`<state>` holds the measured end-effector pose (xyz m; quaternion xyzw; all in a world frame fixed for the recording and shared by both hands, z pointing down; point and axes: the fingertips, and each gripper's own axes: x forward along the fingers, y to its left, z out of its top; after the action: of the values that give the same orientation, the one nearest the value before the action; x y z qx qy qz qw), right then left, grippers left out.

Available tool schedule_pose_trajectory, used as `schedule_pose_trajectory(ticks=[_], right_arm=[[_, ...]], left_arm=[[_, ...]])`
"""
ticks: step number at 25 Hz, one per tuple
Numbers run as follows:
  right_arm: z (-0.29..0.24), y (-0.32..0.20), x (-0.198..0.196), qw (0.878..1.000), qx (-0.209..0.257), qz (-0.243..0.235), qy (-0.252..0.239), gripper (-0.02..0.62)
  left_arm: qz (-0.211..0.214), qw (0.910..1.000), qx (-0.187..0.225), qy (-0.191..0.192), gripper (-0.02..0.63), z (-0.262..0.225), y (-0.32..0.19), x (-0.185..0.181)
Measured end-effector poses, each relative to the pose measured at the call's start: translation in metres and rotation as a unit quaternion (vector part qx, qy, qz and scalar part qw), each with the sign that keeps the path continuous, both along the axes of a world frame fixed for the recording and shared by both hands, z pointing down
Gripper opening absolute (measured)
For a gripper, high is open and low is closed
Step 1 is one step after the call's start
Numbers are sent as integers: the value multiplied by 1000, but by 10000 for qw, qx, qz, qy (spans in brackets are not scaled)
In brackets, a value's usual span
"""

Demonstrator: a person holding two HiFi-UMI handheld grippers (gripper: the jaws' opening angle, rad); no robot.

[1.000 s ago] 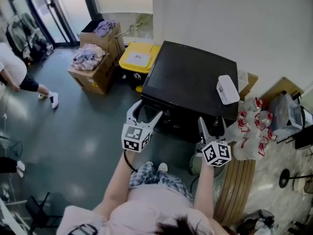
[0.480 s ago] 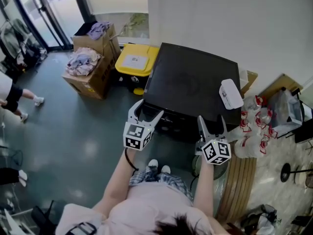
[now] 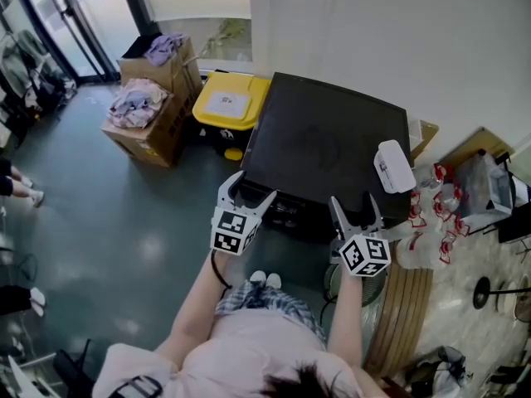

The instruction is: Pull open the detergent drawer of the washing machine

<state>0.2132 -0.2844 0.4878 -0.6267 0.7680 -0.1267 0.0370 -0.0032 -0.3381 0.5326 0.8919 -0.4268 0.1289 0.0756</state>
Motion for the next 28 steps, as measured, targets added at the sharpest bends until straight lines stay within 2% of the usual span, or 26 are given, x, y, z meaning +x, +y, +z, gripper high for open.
schedule_pose_trajectory(ticks=[6,10,15,20,24,28], right_arm=[[14,-16,-24,9932,-638,-842,486,440],[29,-23,-50,9740,-1111,-1633,1107,436],[48,-26,-93,9298,-1563,-2749,1883,417],[70,-20,-135,8794,-1831,-3646,2453,388],[91,-10,-157,8430,-2056,-4154,2728,387],[112,-3,-171,8134,-2277,-4480,2931,385]], left_arm=[[375,9981,-168,-455,354,11,-6,7],[813,9921,-306,-908,354,20,-8,11],[1468,9748,-467,-1613,354,36,-6,17],[2158,9440,-702,-2394,354,63,6,22],[2546,9212,-914,-2796,354,83,16,26],[2750,9043,-1047,-3092,353,97,21,23]])
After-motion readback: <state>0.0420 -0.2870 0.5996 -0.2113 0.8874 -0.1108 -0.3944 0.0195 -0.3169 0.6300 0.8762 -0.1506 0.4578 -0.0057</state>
